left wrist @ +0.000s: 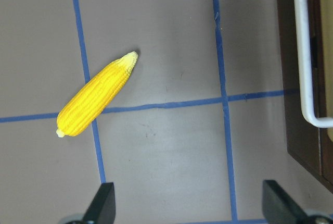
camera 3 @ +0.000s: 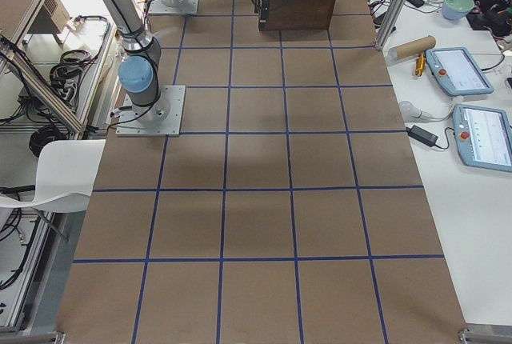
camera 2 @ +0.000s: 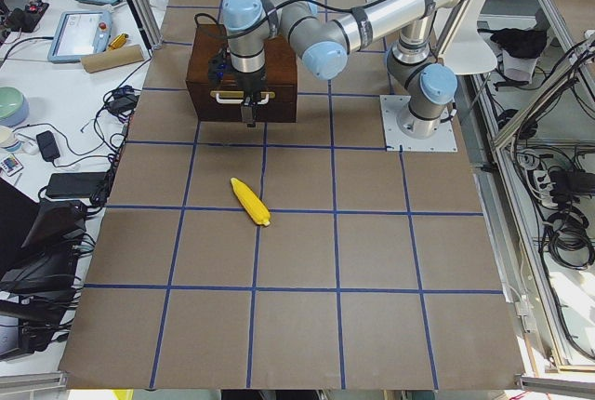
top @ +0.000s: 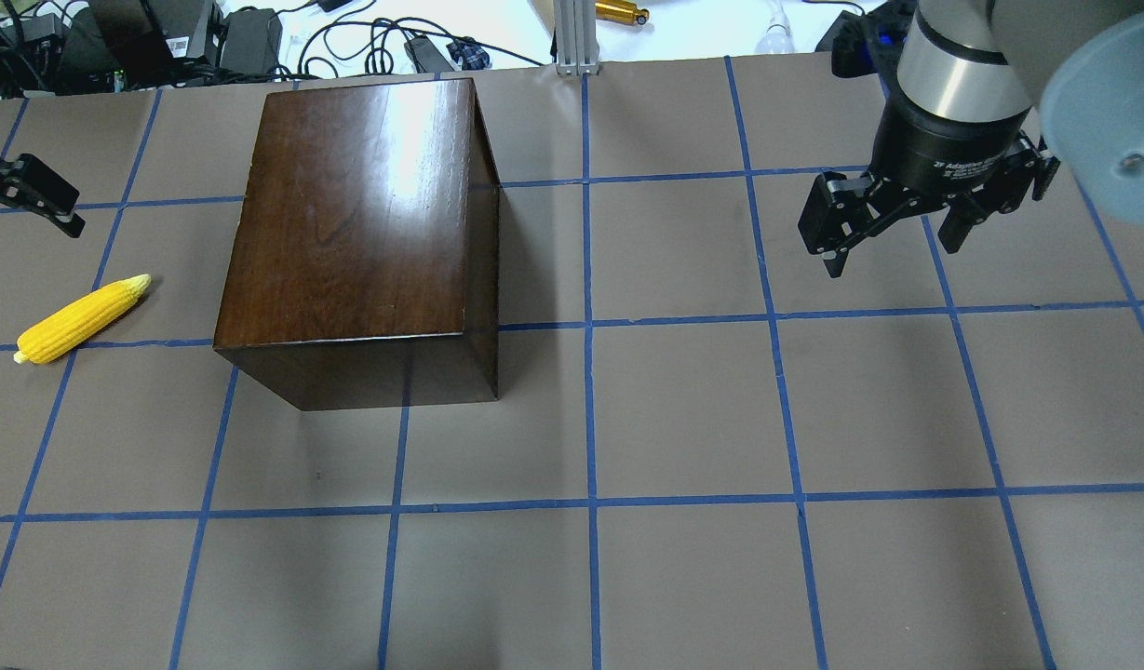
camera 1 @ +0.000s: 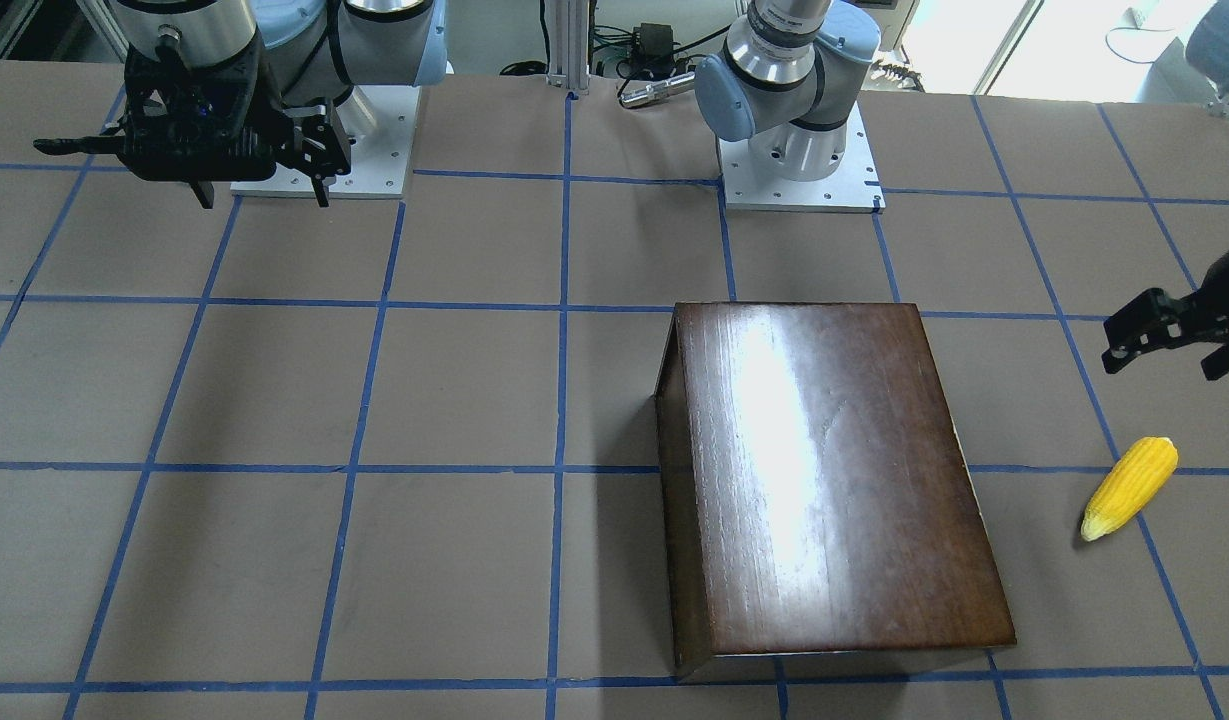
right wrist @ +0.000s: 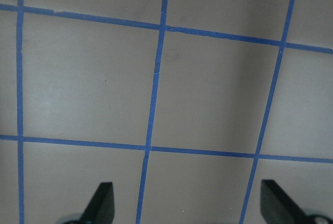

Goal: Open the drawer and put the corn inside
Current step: 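Lower the left gripper and move it toward the white drawer handle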

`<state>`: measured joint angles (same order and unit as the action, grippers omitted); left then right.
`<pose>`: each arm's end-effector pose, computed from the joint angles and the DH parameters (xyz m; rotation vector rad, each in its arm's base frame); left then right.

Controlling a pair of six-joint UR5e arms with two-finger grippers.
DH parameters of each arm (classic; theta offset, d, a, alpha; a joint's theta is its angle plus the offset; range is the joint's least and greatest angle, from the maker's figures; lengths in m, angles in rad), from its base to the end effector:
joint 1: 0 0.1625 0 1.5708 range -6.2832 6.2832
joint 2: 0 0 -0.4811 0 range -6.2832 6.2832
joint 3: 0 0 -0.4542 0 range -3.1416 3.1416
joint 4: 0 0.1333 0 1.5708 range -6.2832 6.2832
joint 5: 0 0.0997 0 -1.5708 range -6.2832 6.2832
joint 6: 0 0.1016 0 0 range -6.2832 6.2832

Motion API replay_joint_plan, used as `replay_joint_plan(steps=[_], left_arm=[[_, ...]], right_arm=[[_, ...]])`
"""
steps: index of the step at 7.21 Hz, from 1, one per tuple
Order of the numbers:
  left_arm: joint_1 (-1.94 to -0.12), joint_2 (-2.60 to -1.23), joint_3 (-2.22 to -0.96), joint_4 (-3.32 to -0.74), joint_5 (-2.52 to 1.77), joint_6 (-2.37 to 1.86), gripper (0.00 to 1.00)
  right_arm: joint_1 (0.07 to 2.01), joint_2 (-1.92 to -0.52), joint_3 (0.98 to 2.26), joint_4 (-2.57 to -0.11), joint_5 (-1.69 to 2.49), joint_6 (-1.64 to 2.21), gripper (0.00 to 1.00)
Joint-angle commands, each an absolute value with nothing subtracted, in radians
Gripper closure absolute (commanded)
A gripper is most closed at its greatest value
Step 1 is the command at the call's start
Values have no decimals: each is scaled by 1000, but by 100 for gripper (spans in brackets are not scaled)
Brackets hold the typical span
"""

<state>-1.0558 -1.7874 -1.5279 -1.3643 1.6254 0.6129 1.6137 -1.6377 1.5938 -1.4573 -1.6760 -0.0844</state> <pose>0.2108 -0.6319 0.4557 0.1492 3.0743 0.0023 0.1446 -0.5083 0.5547 0.1987 -3.0295 -0.1090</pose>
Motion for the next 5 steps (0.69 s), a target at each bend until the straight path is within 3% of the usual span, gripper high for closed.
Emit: replay_joint_plan(steps=[1,5], left_arm=[[-1055,-1889,-1532,-1272,1620,607,0],[-1063,-1913,-1555,-1314,1393,532,0]], right_arm=[[1614,-1638,1594,-1457,-1677,-84,0],[1614,-1638,1594,-1457,-1675,-84,0]])
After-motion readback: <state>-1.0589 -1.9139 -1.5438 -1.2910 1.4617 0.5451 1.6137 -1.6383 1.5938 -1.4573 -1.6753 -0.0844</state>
